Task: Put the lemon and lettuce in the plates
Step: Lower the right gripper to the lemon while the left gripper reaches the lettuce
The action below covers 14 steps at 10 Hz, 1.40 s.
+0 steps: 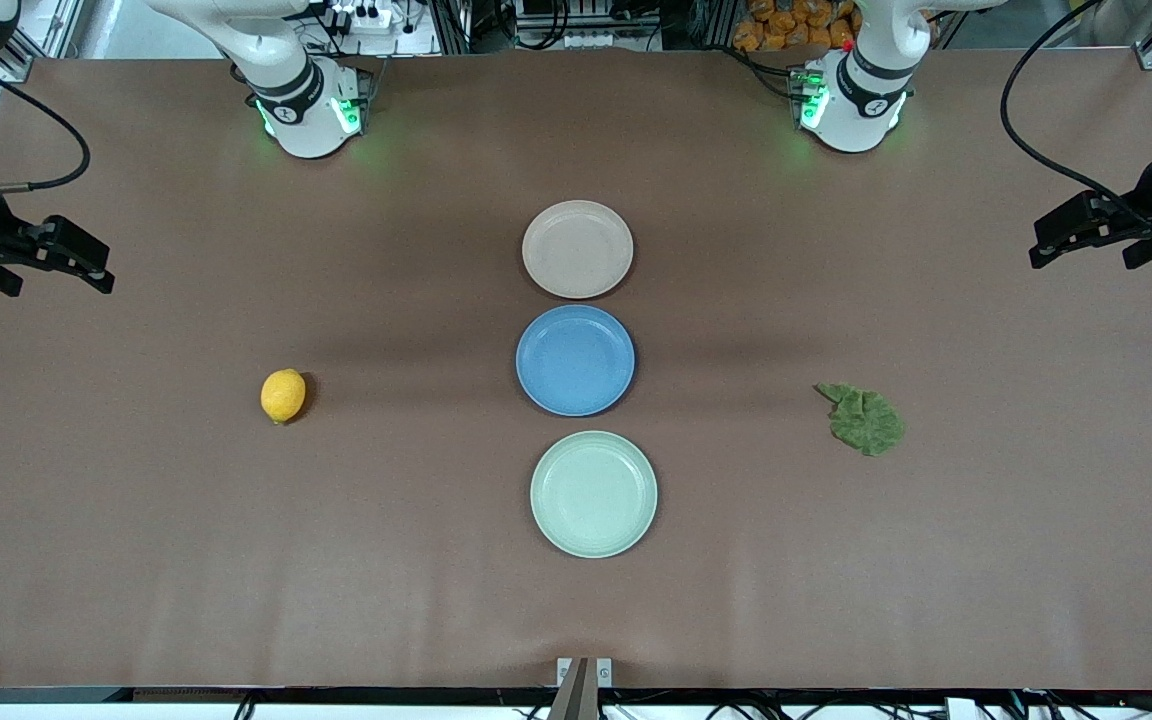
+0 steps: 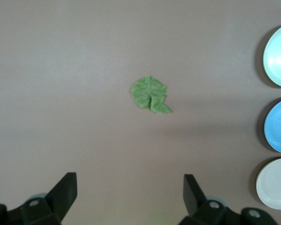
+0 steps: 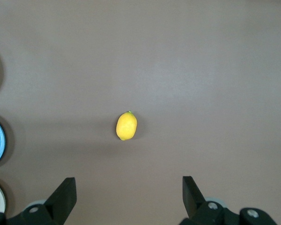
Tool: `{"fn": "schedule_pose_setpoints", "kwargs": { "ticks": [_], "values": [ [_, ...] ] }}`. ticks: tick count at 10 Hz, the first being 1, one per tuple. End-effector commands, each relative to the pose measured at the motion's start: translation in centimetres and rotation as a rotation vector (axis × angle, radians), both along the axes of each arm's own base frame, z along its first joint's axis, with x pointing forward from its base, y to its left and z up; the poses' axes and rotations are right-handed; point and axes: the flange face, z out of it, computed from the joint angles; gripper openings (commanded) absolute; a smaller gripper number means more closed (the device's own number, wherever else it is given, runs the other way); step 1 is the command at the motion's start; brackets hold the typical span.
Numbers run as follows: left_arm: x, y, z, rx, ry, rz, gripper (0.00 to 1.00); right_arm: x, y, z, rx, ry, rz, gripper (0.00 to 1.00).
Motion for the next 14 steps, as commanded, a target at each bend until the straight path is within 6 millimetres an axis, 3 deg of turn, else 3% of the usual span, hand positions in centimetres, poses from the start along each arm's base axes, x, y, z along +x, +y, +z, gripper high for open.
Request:
{"fn": "schedule_pose_setpoints", "kwargs": {
  "ticks": [1, 3, 5, 6, 8, 10, 11, 14],
  "values": [
    [0.5, 0.2, 0.3, 0.017, -0.019, 0.0, 1.0, -0.7, 0.1, 0.4, 0.012, -0.015, 0.006, 1.0],
    [0.9, 0.1, -0.4, 0.018, -0.007, -0.001, 1.0, -0.6, 0.2, 0.4, 0.014, -0.013, 0.007, 1.0],
    [1.5, 0.4, -1.8, 0.018, 0.018, 0.0, 1.0, 0.5, 0.4, -2.0, 0.022, 0.028, 0.011, 1.0],
    [2.2, 0.1, -4.4, 0.018, 0.068, -0.003, 1.0, 1.6, 1.5, -4.0, 0.048, 0.047, 0.023, 1.0],
    [2.9, -0.3, -9.4, 0.015, 0.118, -0.006, 1.0, 3.7, 1.9, -10.1, 0.079, 0.01, 0.015, 1.0],
    [2.8, -0.1, -15.5, 0.014, 0.124, -0.002, 1.0, 5.0, 2.2, -18.9, 0.078, 0.036, 0.012, 1.0],
    [2.5, -0.5, -18.8, 0.014, 0.114, -0.008, 1.0, 5.4, 1.9, -22.2, 0.076, 0.074, 0.004, 1.0],
    [3.4, -0.9, -28.6, 0.021, 0.137, -0.015, 1.0, 5.0, 0.9, -29.8, 0.077, 0.211, -0.03, 1.0]
  ]
}}
